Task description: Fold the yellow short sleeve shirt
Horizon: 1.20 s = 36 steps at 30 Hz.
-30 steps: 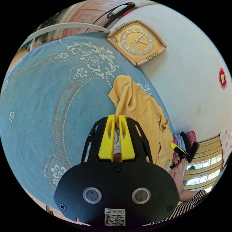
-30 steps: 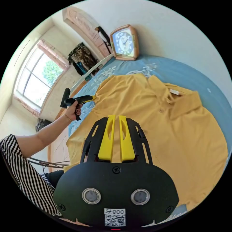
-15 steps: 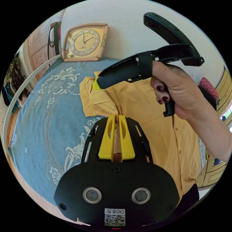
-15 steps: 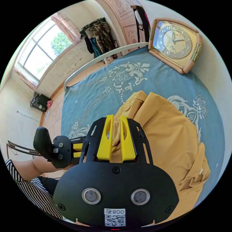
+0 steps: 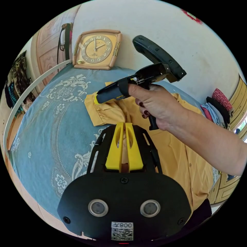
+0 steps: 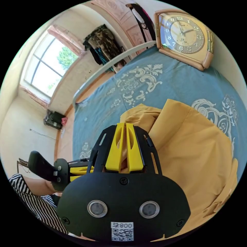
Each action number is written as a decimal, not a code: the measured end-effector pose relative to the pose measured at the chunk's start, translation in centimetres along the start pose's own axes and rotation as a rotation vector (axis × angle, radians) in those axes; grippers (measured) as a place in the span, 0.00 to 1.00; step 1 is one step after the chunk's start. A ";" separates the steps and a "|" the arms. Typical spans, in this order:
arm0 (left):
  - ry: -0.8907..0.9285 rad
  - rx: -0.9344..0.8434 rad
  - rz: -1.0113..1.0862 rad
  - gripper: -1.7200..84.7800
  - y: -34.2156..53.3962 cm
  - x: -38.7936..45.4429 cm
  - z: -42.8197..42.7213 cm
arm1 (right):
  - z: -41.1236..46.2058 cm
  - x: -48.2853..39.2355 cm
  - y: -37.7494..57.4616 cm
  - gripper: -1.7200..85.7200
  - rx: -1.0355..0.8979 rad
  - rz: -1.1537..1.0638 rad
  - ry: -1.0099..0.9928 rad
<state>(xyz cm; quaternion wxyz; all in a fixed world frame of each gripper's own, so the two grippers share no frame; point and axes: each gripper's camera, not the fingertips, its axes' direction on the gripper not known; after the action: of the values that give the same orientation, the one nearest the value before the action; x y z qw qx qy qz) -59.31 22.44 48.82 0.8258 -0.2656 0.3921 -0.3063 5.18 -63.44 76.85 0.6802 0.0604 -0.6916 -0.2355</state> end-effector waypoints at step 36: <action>-0.316 -0.070 -0.076 0.05 -1.6 -16.5 -4.6 | -1.4 1.1 10.2 0.04 -0.109 -0.029 0.203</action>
<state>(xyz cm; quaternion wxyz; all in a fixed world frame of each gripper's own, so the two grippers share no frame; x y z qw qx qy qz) -71.88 32.22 55.41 0.8552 -0.3535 0.2576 -0.2781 8.92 -55.19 81.96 0.7455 0.0569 -0.6042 -0.2755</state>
